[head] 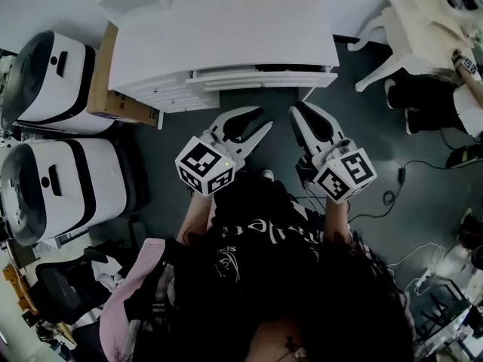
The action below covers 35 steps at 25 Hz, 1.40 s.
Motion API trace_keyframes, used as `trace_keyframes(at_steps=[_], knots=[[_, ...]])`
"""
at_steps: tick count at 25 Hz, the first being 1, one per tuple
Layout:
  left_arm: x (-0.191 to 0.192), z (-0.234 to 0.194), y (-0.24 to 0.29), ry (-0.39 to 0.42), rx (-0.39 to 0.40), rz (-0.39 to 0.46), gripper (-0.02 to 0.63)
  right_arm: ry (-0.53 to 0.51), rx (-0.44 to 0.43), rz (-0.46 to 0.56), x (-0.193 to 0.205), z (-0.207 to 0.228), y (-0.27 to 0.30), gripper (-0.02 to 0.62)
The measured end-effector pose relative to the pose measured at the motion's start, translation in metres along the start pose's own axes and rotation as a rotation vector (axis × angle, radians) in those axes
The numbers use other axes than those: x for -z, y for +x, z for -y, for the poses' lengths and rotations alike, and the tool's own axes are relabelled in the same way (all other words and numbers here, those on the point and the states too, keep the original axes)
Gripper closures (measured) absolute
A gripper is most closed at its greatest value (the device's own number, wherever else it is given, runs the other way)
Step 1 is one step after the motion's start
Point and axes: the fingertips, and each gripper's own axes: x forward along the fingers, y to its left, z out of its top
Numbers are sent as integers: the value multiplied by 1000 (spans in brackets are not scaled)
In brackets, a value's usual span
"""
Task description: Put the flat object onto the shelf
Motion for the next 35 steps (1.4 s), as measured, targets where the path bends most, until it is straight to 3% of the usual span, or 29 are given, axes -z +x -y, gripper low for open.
trace_keyframes(at_steps=[6,14,35], knots=[[7,15,-24,-5,-62,-6,538,23,-47,-19,19,-26,-15,522],[6,20,-47,-8,-72,2,578,-45,-62,-52,28,-52,-11,522],[2,-15,-87,-21,-48,-9,591,-85,-13,-101,45,-75,29,529]])
